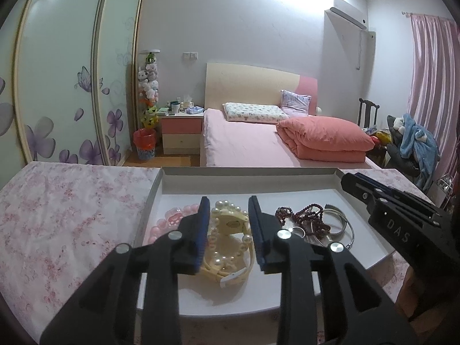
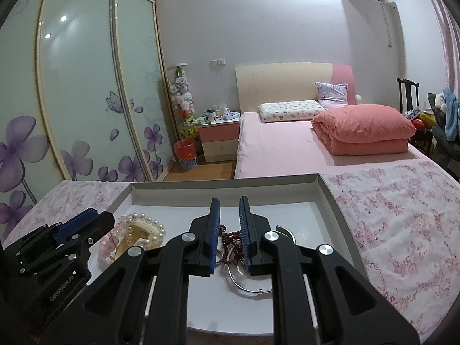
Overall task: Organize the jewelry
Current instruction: 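Open both grippers to drop the pearl studs in the tray, withdraw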
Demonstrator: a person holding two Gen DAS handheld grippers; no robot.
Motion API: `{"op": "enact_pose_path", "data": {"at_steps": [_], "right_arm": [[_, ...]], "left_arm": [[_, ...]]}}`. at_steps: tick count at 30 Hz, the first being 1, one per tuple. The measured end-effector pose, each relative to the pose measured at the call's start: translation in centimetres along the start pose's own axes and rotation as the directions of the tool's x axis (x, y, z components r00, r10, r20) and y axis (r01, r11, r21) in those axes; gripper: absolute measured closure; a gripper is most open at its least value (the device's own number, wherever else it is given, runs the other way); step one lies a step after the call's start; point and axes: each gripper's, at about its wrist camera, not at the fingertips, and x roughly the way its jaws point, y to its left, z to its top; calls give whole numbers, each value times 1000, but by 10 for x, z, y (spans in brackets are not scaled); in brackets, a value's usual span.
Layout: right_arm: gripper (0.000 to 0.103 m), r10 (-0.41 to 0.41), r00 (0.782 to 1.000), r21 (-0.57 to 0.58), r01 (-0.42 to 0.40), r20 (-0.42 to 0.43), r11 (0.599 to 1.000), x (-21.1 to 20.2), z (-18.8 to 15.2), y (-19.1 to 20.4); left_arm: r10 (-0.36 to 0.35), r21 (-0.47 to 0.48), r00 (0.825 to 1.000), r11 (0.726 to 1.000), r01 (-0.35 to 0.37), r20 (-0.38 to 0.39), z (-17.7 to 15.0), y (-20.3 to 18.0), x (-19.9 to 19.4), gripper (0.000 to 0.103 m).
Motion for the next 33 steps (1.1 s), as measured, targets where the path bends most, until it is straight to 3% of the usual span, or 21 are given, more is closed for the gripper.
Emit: {"op": "enact_pose_path", "data": {"at_steps": [5,13,16,17,19,23,25,28,33], "right_arm": [[80,-6,1000,34,6,0,999,1,0,-8],[80,-6,1000,57,5,15,998,-5,3,-13],[79,-6,999,61,3,33,998,-16,8,-12],[73,-4,999,61,2,37,998,-20,7,-13],[51,-6,999,67,3,47,998,-31,7,-12],[38,6,999,42,-8,42,999,-52,4,-8],[23,6,999,25,-7,42,1000,-67,1,-4],[10,6,999,-3,-6,48,1000,-88,-5,-2],[2,3,998,-27,-1,61,1000,-123,-18,2]], "left_arm": [[-2,-15,1000,1000,2,-3,0,6,1,69],[10,-34,1000,999,-11,-19,1,12,-4,68],[13,-48,1000,999,-13,-14,5,17,-17,62],[14,-52,1000,999,-14,-7,6,21,-24,61],[17,-55,1000,998,-16,5,7,24,-38,56],[11,-75,1000,997,-9,25,8,33,-67,44],[13,-77,999,997,-10,44,6,38,-85,33],[25,-73,997,997,-20,69,1,42,-112,20],[39,-56,995,998,-34,89,-14,43,-150,5]]}}
